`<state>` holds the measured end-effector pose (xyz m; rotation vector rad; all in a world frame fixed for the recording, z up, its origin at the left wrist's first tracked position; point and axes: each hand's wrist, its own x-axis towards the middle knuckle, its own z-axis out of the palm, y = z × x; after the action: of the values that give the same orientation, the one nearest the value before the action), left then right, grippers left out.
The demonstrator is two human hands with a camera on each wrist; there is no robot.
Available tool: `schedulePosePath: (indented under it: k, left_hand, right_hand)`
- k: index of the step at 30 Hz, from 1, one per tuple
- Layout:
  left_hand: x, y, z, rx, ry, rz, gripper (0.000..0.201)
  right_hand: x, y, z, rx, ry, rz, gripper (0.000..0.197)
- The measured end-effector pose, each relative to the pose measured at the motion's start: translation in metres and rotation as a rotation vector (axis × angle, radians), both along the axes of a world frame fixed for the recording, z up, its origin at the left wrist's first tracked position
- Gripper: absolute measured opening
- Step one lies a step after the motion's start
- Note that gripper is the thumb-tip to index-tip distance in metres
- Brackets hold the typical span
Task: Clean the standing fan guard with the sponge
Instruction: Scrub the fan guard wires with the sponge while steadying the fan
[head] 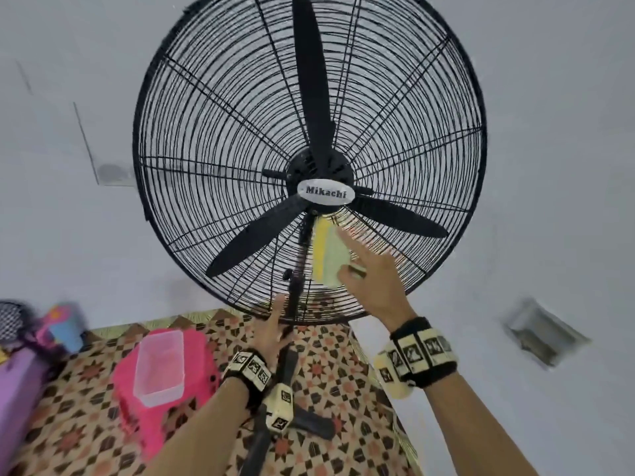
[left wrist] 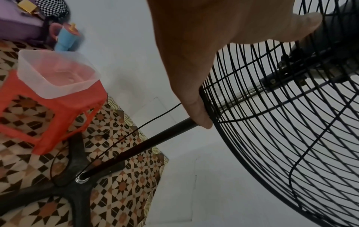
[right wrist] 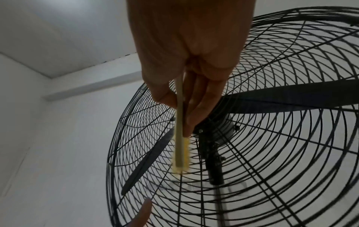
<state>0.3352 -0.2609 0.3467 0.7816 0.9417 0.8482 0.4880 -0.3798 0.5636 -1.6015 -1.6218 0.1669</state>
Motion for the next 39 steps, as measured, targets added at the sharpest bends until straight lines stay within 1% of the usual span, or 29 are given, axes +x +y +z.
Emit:
schedulePosePath:
  k: [1,2,3,5,7,9,12,13,15,17,18,19,21,22,24,25,27,29,30,32,33,34,37,38,39]
  left_hand:
    - [-0.002,-0.002,0.006,-0.007,-0.043,-0.019,0.121]
    - [-0.003,-0.004,0.01,0.001,-0.065,-0.012,0.124]
    - [-0.004,-0.004,0.008,0.01,-0.062,-0.017,0.131]
    - [-0.007,-0.006,0.013,-0.015,-0.062,0.022,0.14]
    - [-0.006,-0.006,0.013,-0.037,-0.06,0.051,0.141]
    - [-0.006,-0.009,0.017,-0.037,-0.072,0.067,0.135]
    - [-0.007,-0.013,0.025,-0.031,-0.09,0.045,0.113]
    - [-0.007,-0.014,0.025,-0.024,-0.094,0.022,0.111]
    - [-0.007,-0.015,0.026,-0.011,-0.1,-0.015,0.111]
    - [-0.008,-0.017,0.026,-0.009,-0.105,-0.017,0.096]
    - [-0.009,-0.018,0.027,-0.003,-0.102,-0.022,0.092]
    - [-0.009,-0.016,0.024,0.012,-0.084,-0.026,0.094]
    - [-0.01,-0.015,0.025,-0.001,-0.051,-0.022,0.106]
    - [-0.01,-0.014,0.025,-0.014,-0.045,-0.013,0.107]
    - [-0.01,-0.014,0.026,-0.004,-0.045,-0.007,0.096]
    - [-0.009,-0.013,0.027,-0.007,-0.042,0.0,0.09]
    - [-0.01,-0.014,0.028,-0.006,-0.04,-0.014,0.087]
    - [-0.012,-0.015,0.029,0.006,-0.027,-0.062,0.087]
    - [-0.013,-0.016,0.03,0.008,-0.021,-0.074,0.092]
    - [-0.013,-0.015,0.029,0.001,-0.008,-0.067,0.111]
    - [-0.013,-0.015,0.03,0.003,-0.008,-0.064,0.117]
    - [-0.014,-0.015,0.03,0.005,-0.01,-0.056,0.119]
    - [-0.015,-0.013,0.024,0.011,-0.007,-0.048,0.115]
    - [-0.014,-0.013,0.023,0.006,0.0,-0.054,0.112]
    - [-0.014,-0.014,0.024,0.004,0.007,-0.06,0.105]
  right_hand:
    - [0.0,-0.002,-0.003,-0.048,-0.033,0.012,0.067]
    - [0.0,-0.003,-0.002,-0.053,-0.031,0.006,0.067]
    - [-0.001,-0.002,0.004,-0.02,0.0,-0.012,0.067]
    - [0.0,0.003,0.018,0.118,0.065,-0.061,0.068]
    - [0.0,0.008,0.028,0.209,0.088,-0.107,0.067]
    - [-0.001,0.009,0.021,0.195,0.093,-0.134,0.068]
    - [-0.005,0.003,-0.012,0.075,0.07,-0.085,0.064]
    - [-0.009,-0.001,-0.017,0.055,0.065,-0.069,0.063]
    - [-0.014,-0.004,-0.013,0.092,0.12,-0.086,0.064]
    - [-0.015,0.0,-0.002,0.193,0.172,-0.13,0.066]
    - [-0.014,0.002,0.003,0.237,0.173,-0.148,0.066]
    - [-0.013,0.005,0.003,0.252,0.149,-0.159,0.066]
    - [-0.01,0.008,-0.008,0.196,0.091,-0.152,0.065]
    - [-0.008,0.007,-0.02,0.142,0.075,-0.143,0.065]
    - [-0.01,0.001,-0.034,0.065,0.056,-0.117,0.063]
    - [-0.013,-0.005,-0.034,0.059,0.068,-0.111,0.063]
    - [-0.015,-0.008,-0.03,0.105,0.131,-0.13,0.064]
    - [-0.015,-0.005,-0.024,0.159,0.158,-0.157,0.066]
    - [-0.015,-0.002,-0.024,0.172,0.134,-0.163,0.067]
    - [-0.015,0.002,-0.032,0.162,0.048,-0.152,0.067]
    - [-0.016,0.002,-0.04,0.129,0.03,-0.138,0.067]
    - [-0.015,0.001,-0.053,0.075,0.022,-0.126,0.067]
    - [-0.021,-0.01,-0.074,-0.071,-0.049,-0.093,0.067]
    - [-0.022,-0.012,-0.073,-0.073,-0.057,-0.097,0.066]
    - [-0.023,-0.013,-0.069,-0.049,-0.026,-0.106,0.064]
